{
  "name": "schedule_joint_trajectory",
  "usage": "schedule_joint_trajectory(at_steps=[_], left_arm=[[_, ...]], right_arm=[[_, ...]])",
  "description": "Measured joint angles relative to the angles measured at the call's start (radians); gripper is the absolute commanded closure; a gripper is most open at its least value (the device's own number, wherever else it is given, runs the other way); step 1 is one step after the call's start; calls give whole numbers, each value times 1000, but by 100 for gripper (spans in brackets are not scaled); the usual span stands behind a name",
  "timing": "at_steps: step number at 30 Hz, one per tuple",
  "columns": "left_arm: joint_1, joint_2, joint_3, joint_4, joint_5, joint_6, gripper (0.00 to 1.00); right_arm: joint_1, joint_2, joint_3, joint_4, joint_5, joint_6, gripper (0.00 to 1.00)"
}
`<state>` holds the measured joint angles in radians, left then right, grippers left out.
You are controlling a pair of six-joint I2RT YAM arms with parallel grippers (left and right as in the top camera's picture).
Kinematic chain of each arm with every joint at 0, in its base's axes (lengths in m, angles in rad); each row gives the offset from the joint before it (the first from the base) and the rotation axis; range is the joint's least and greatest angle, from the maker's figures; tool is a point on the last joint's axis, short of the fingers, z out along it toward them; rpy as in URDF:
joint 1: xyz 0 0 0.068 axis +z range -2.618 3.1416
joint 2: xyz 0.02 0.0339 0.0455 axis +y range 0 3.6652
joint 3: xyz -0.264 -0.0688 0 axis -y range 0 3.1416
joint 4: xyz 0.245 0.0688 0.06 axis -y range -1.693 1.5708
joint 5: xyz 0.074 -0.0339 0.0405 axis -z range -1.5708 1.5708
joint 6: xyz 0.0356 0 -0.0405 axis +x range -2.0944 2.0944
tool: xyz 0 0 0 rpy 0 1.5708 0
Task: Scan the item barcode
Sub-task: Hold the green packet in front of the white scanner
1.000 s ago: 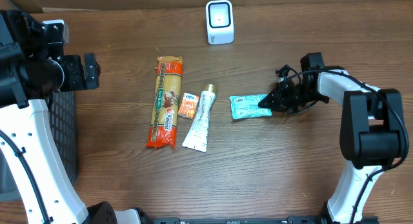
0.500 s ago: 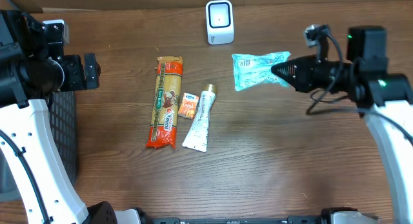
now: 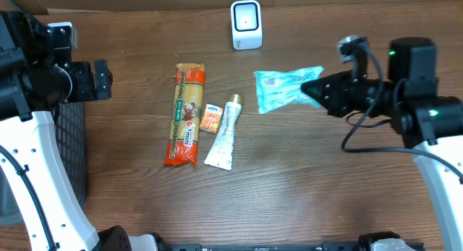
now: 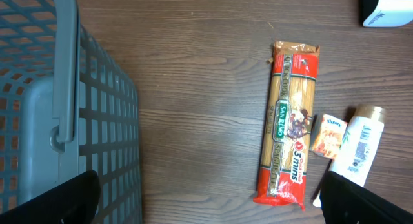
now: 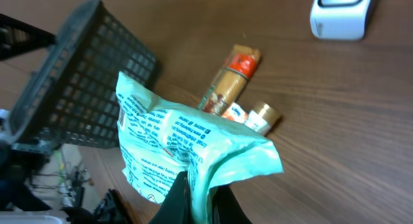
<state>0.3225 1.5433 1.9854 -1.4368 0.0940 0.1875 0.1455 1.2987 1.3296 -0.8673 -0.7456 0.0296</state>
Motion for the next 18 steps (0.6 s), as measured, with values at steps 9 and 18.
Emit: schedule_joint_trajectory(at_steps=[9, 18], left_arm=[[0, 0, 0, 0, 0, 0, 0], [0, 0, 0, 0, 0, 0, 0]], right_arm=[[311, 182, 336, -214, 577, 35, 96], [377, 560, 521, 217, 1135, -295, 96]])
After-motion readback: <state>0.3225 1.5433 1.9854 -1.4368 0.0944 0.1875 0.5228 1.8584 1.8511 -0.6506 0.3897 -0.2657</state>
